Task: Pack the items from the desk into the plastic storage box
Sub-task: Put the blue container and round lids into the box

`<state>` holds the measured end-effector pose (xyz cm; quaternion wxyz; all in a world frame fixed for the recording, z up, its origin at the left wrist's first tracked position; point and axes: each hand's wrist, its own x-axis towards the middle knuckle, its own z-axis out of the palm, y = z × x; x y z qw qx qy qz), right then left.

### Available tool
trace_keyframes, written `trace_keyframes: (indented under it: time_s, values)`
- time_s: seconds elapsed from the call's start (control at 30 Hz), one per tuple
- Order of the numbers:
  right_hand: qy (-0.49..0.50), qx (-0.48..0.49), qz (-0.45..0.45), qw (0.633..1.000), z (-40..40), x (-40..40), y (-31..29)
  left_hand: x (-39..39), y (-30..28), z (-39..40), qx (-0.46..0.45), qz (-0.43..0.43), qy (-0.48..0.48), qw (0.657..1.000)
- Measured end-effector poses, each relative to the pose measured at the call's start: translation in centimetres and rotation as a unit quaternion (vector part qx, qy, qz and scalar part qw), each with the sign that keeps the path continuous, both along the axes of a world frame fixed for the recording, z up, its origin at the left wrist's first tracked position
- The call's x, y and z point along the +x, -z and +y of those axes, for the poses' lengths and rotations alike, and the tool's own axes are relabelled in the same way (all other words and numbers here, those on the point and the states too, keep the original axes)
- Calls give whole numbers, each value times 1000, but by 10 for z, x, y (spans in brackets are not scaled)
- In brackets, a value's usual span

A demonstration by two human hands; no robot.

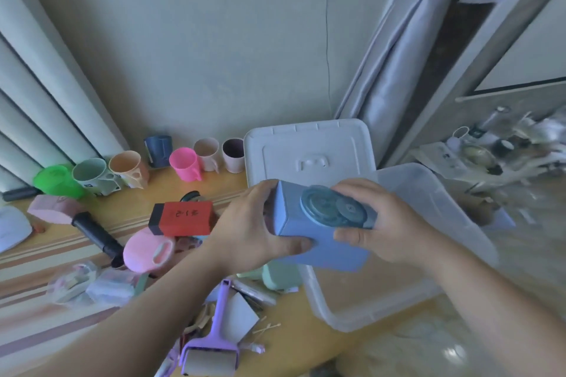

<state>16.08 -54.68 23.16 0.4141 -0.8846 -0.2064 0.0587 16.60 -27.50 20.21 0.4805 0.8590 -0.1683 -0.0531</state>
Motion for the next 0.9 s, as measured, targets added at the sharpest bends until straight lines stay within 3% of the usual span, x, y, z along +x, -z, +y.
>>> trace_keyframes:
  time_s: [0.13, 0.23, 0.37, 0.47, 0.57, 0.73, 0.9]
  values:
    - [35, -1, -3, 999, -72, 31, 18, 24, 6, -44, 12, 51, -84, 995]
    - [33, -74, 18, 997, -131, 51, 47, 38, 9, -63, 35, 46, -187, 981]
    - [-91, -226, 174, 954, -160, 60, 125, 46, 13, -77, 56, 45, -262, 962]
    - [-222, -320, 220, 894, -133, 56, 189, 41, 16, -90, 101, 43, -265, 958]
    - [-284, -377, 204, 858, -92, 54, 233, 32, 21, -107, 150, 45, -263, 952]
    - [-288, -393, 200, 850, -72, 47, 280, 17, 38, -130, 212, 49, -259, 941]
    - [-284, -348, 290, 845, -92, 48, 288, 11, 50, -143, 252, 67, -222, 939]
